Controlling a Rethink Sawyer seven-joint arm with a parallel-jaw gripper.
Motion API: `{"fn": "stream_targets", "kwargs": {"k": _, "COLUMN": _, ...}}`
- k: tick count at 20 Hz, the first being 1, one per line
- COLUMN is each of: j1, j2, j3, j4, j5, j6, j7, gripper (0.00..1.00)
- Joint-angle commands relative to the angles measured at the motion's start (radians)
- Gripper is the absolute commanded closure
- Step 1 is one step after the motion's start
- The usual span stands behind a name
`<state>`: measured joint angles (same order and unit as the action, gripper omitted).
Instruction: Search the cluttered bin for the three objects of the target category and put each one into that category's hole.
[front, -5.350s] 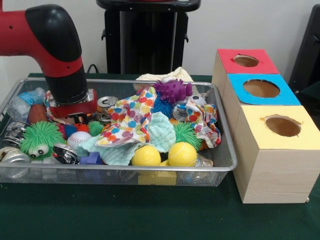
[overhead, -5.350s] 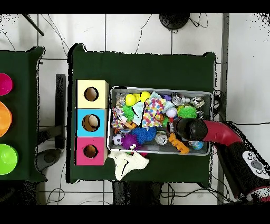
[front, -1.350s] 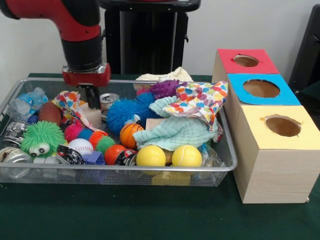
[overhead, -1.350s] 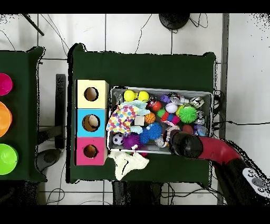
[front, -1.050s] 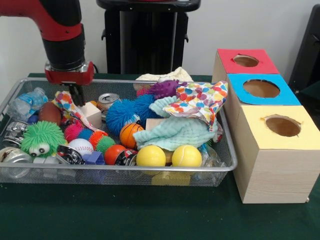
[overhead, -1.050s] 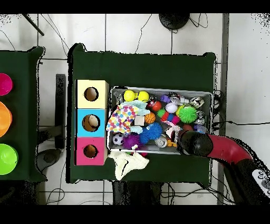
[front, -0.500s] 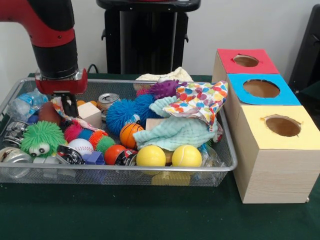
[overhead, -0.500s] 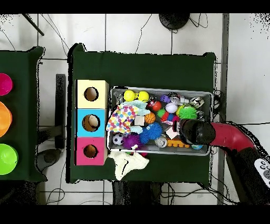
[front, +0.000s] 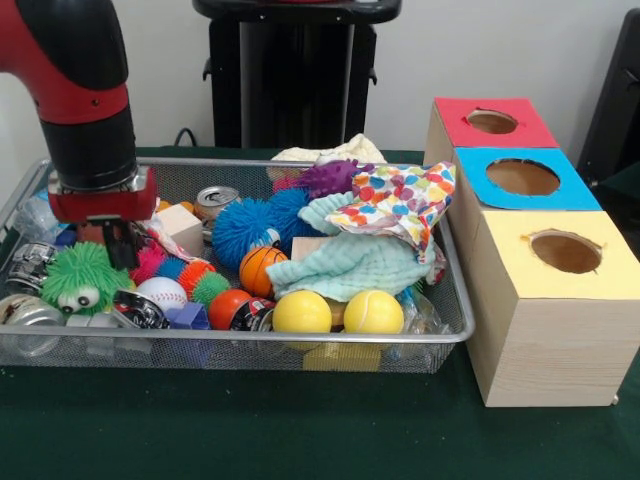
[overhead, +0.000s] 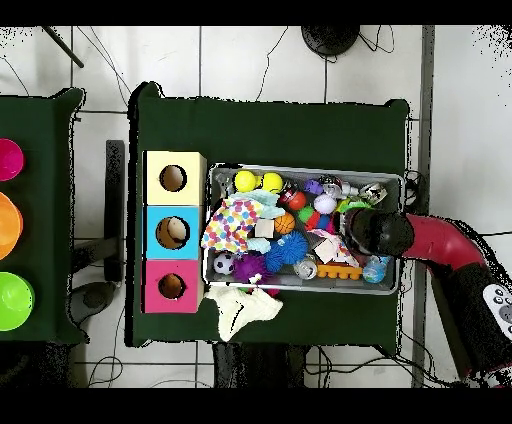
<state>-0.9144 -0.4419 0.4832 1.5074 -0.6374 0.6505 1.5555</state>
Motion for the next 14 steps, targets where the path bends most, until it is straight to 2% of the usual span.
{"fn": "stream_targets", "kwargs": {"k": 1, "j1": 0.050, "j2": 0.131, "j3": 0.091, "j4": -0.239, "j5": -0.061, "j6": 0.178, "j7": -0.371, "gripper": 1.00}}
{"fn": "stream_targets", "kwargs": {"k": 5, "j1": 0.093, "j2": 0.148, "j3": 0.096, "j4": -0.310, "j5": -0.050, "j6": 0.230, "j7": -0.393, "gripper": 1.00}}
{"fn": "stream_targets", "kwargs": {"k": 9, "j1": 0.103, "j2": 0.136, "j3": 0.089, "j4": -0.314, "j5": -0.043, "j6": 0.242, "j7": -0.388, "gripper": 1.00}}
{"fn": "stream_targets", "kwargs": {"k": 11, "j1": 0.099, "j2": 0.145, "j3": 0.088, "j4": -0.312, "j5": -0.047, "j6": 0.225, "j7": -0.383, "gripper": 1.00}}
{"fn": "stream_targets", "kwargs": {"k": 14, "j1": 0.086, "j2": 0.194, "j3": 0.088, "j4": -0.318, "j5": -0.060, "j6": 0.180, "j7": -0.378, "gripper": 1.00}}
